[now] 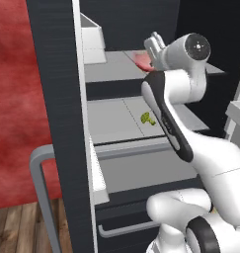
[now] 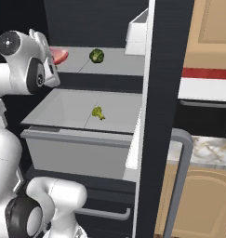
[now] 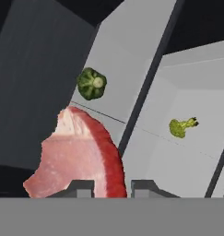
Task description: Place one broccoli and one steak in each tupperware on the nearby counter, to pack two identical lunches.
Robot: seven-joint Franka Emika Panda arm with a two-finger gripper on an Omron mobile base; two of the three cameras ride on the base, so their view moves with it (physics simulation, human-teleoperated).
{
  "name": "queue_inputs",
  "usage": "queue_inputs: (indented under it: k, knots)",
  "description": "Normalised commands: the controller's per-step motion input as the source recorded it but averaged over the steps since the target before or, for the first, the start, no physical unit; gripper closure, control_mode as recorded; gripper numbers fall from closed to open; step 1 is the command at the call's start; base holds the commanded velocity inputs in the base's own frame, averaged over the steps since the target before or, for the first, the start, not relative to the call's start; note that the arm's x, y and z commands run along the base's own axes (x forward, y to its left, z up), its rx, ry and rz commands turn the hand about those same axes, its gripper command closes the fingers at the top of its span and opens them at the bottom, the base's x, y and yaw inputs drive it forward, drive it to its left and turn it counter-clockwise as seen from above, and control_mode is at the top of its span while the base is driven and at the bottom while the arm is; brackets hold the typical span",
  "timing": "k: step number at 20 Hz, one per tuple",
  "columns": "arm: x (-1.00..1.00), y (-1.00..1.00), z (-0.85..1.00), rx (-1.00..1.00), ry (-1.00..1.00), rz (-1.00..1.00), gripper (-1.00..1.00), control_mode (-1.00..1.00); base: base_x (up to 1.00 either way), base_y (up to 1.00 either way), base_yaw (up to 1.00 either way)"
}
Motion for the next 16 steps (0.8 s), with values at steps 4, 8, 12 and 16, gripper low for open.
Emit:
queue_inputs:
  k: [4, 8, 12, 16]
  knots:
    - [-1.0, -0.18, 0.0, 0.06, 0.09, 0.24, 1.0, -1.0, 0.0, 0.0, 0.0]
    - [-1.0, 0.0, 0.0, 0.0, 0.02, 0.23, 1.0, -1.0, 0.0, 0.0, 0.0]
    - [-1.0, 0.08, 0.0, 0.0, 0.0, 0.16, 1.0, -1.0, 0.0, 0.0, 0.0]
    - [-1.0, 0.0, 0.0, 0.0, 0.01, 0.13, 1.0, -1.0, 0.0, 0.0, 0.0]
